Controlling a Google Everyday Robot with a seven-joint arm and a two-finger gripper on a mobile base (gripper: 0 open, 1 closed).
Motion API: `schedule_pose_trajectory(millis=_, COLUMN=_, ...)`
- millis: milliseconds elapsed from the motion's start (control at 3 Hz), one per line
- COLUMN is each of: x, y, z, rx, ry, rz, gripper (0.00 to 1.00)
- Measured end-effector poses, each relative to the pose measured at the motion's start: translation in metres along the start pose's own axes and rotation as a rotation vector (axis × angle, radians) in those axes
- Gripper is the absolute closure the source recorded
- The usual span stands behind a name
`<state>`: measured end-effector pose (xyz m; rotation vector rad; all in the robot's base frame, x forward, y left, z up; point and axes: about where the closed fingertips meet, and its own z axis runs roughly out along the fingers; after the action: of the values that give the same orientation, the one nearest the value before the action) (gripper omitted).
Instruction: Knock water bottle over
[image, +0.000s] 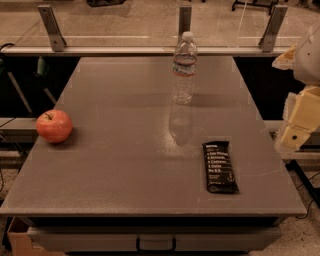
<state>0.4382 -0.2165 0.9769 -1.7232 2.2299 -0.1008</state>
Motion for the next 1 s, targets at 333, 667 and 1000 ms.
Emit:
schedule_pose_trajectory(millis=333, x=0.0, y=0.0, z=0.0, rx=0.0, ry=0.0, rz=0.0, gripper=0.0)
schedule_pose_trajectory(millis=667, x=-0.002, y=-0.008, z=0.009, rx=0.012, ry=-0.03, rz=0.001, gripper=0.0)
schedule_pose_trajectory(millis=1000, x=-0.005, y=-0.026, z=0.039, rx=0.019, ry=-0.128, rz=0.019, gripper=0.0)
